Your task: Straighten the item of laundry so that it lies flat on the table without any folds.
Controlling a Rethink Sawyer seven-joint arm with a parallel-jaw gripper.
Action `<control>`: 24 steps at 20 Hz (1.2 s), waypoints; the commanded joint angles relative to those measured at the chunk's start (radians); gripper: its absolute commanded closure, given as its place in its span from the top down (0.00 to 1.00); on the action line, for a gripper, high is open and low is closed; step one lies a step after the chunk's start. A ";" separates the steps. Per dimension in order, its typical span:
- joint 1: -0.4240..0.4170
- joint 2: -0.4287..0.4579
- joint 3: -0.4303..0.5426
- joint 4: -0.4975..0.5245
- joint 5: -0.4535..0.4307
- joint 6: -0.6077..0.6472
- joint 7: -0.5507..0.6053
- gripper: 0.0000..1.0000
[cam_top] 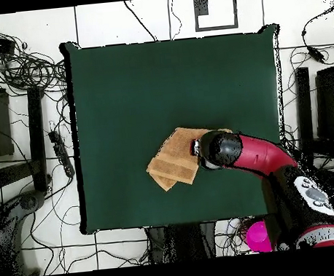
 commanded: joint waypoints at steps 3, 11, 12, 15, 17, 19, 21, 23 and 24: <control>0.100 0.063 -0.054 -0.068 0.002 0.154 0.163 1.00; 0.140 0.037 -0.124 -0.072 -0.011 0.157 0.157 1.00; 0.150 0.032 -0.130 -0.076 -0.014 0.146 0.157 1.00; 0.159 0.015 -0.136 -0.064 -0.008 0.121 0.152 1.00; 0.168 0.009 -0.145 -0.071 -0.005 0.132 0.151 1.00; 0.176 0.000 -0.156 -0.073 -0.003 0.143 0.147 1.00; 0.173 -0.009 -0.158 -0.060 0.001 0.132 0.142 1.00; 0.163 -0.016 -0.149 -0.048 0.007 0.112 0.135 1.00; 0.160 -0.016 -0.144 -0.047 0.010 0.104 0.134 1.00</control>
